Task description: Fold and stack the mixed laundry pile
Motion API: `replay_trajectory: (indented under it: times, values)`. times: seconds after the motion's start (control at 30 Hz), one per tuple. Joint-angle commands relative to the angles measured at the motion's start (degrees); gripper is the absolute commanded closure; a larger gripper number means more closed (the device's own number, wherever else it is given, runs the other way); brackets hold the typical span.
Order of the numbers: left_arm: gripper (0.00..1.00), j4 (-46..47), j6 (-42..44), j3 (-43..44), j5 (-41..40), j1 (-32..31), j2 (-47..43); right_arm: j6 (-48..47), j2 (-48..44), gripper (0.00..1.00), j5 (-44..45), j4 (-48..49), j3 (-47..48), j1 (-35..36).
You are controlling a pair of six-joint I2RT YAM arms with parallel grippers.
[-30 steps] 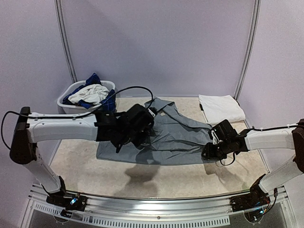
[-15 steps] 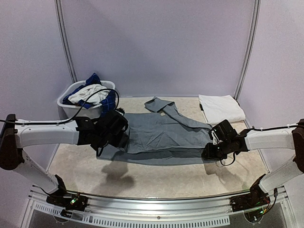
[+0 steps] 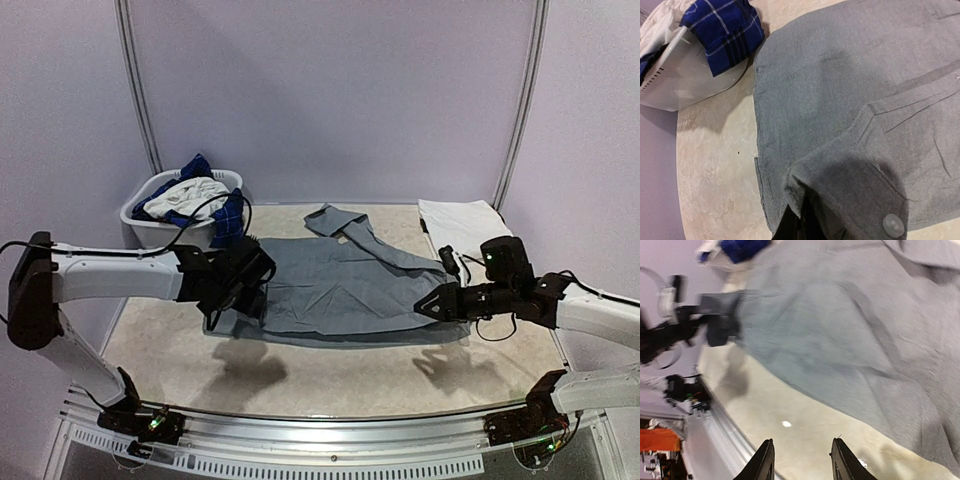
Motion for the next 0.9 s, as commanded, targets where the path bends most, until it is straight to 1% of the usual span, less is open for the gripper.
replay_trajectory:
  times: [0.0, 0.07, 0.13, 0.3, 0.37, 0.5, 0.53, 0.6, 0.63, 0.67, 0.73, 0.77, 0.87]
  values:
    - [1.00, 3.4, -0.1, -0.2, 0.7, 2.1, 2.3, 0.2, -2.6, 0.61, -5.0, 1.9, -1.1, 0.2]
    - [1.00, 6.3, 0.9, -1.1, 1.4, 2.2, 2.3, 0.8, -1.5, 0.61, -2.9, 2.7, -0.6, 0.2]
    - [1.00, 7.3, 1.1, -1.3, 1.4, 2.3, 2.4, 1.6, 0.4, 0.62, -1.4, 3.3, 0.2, 0.3]
    - [1.00, 7.5, 1.1, -0.6, 0.3, 2.6, 3.1, 2.6, 7.6, 0.63, 0.2, 7.1, 0.9, 0.5]
    - [0.98, 7.3, 1.0, 0.0, -0.7, 3.0, 3.9, 2.9, 10.1, 0.63, 0.4, 9.0, 1.1, 0.5]
    - [0.95, 4.1, -2.3, 1.6, -3.8, 4.0, 6.7, 3.5, 16.2, 0.63, 0.3, 12.0, 2.3, 0.8]
    - [0.90, 2.9, -3.2, 1.4, -5.0, 4.2, 7.0, 3.5, 18.0, 0.64, 0.4, 12.3, 2.6, 0.8]
    - [0.56, 0.8, -5.0, 1.3, -7.4, 4.6, 7.0, 3.5, 20.4, 0.64, 0.8, 12.9, 2.8, 0.8]
    - [0.41, -0.6, -5.7, 1.4, -8.3, 4.9, 6.7, 3.5, 21.9, 0.64, 0.8, 12.9, 3.1, 0.7]
    - [0.31, -2.2, -6.6, 1.6, -9.2, 5.1, 6.2, 3.5, 22.7, 0.64, 0.9, 12.9, 3.4, 0.7]
    - [0.21, -6.2, -8.6, 2.1, -10.7, 5.2, 4.8, 3.0, 24.6, 0.65, 1.7, 12.2, 4.7, 0.8]
    - [0.19, -8.3, -9.6, 2.4, -11.1, 5.2, 3.7, 2.9, 24.9, 0.65, 2.2, 11.0, 5.1, 0.8]
    - [0.17, -13.9, -13.1, 2.1, -11.4, 5.2, -1.5, 1.8, 23.5, 0.64, 4.7, 6.1, 7.6, 0.7]
